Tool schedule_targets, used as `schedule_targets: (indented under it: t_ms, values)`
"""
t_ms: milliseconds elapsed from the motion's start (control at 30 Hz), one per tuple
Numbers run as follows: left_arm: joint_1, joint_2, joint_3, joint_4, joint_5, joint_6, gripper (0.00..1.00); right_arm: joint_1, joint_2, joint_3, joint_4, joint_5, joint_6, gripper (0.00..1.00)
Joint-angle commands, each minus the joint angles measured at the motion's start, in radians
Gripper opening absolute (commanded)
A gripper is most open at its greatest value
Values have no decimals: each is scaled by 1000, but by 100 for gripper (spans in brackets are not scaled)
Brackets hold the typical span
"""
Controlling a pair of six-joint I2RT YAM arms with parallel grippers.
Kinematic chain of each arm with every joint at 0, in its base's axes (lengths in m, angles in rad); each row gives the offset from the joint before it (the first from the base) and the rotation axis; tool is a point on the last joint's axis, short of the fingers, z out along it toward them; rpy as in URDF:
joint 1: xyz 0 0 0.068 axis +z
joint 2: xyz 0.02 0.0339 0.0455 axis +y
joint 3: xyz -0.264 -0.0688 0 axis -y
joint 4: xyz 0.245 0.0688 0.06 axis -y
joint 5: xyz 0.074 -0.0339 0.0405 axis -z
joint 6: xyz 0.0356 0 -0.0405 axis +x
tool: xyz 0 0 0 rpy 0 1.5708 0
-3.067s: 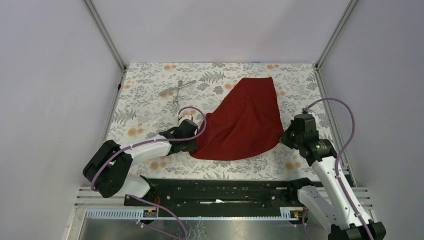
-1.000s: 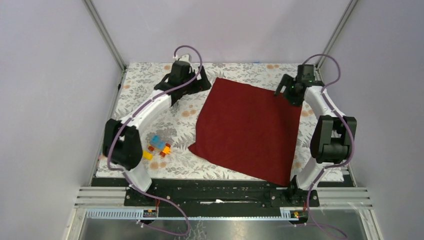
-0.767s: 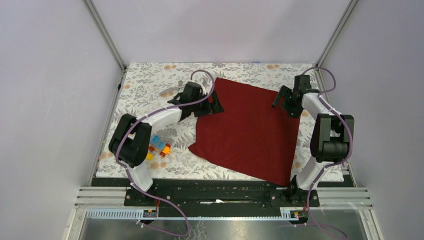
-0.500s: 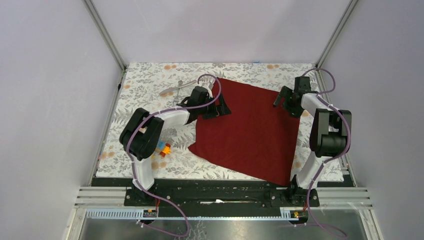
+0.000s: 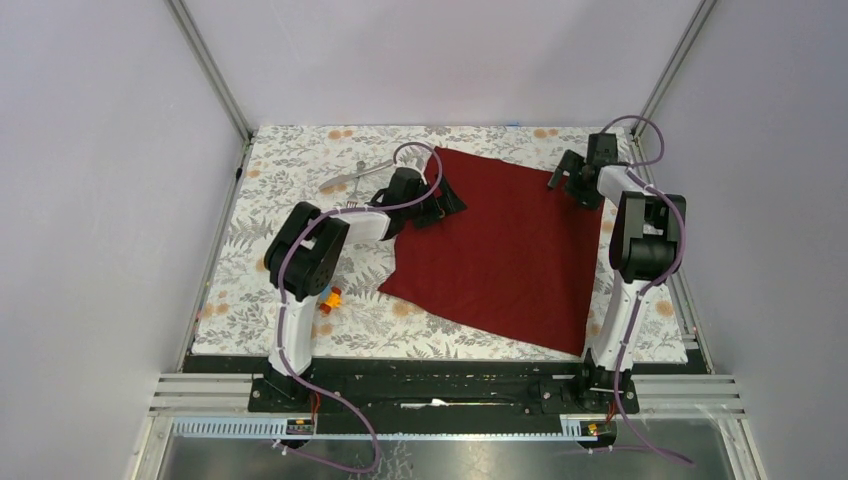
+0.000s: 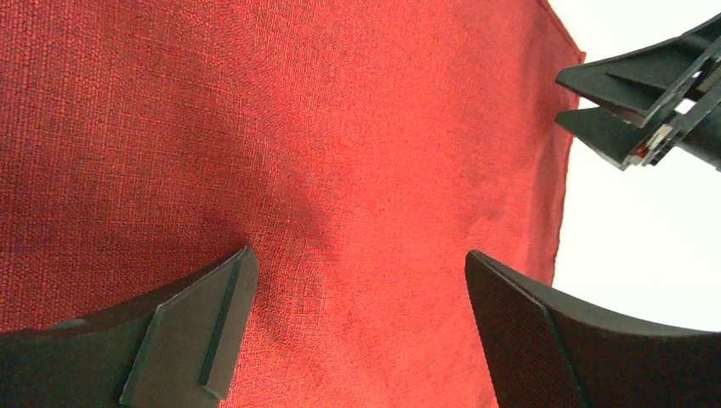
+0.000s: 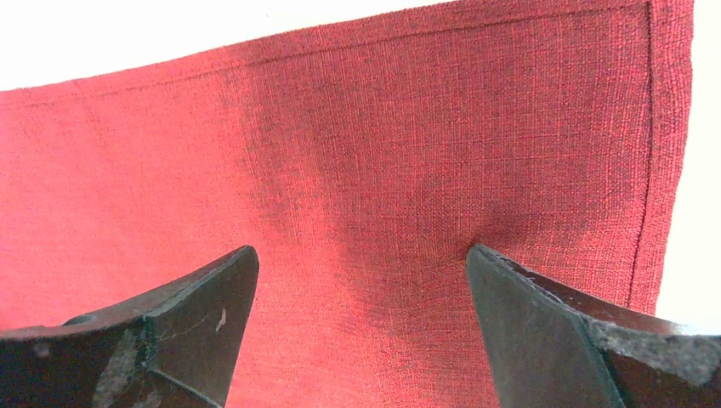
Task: Fold the napkin into a case and place the utensils inside
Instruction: Flatten out the crumpled napkin at the center of the board.
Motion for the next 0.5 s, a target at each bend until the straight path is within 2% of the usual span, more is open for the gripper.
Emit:
schedule_targets:
  t_ms: [0, 133, 267, 367, 467]
  values:
    - [42, 94, 77, 18, -6, -47, 99, -11, 159, 146, -86, 2, -23, 100]
    - [63, 140, 132, 18, 22, -55, 99, -12, 267, 328, -168, 4, -51, 100]
    - [70, 158, 214, -54, 40, -26, 99, -12, 351, 516, -277, -35, -85, 100]
    - [67, 87, 234, -127, 24, -4, 99, 1, 303, 604, -380, 1, -83, 100]
    - [61, -30, 209, -193, -1, -7, 99, 32, 151, 599, -495, 80, -90, 100]
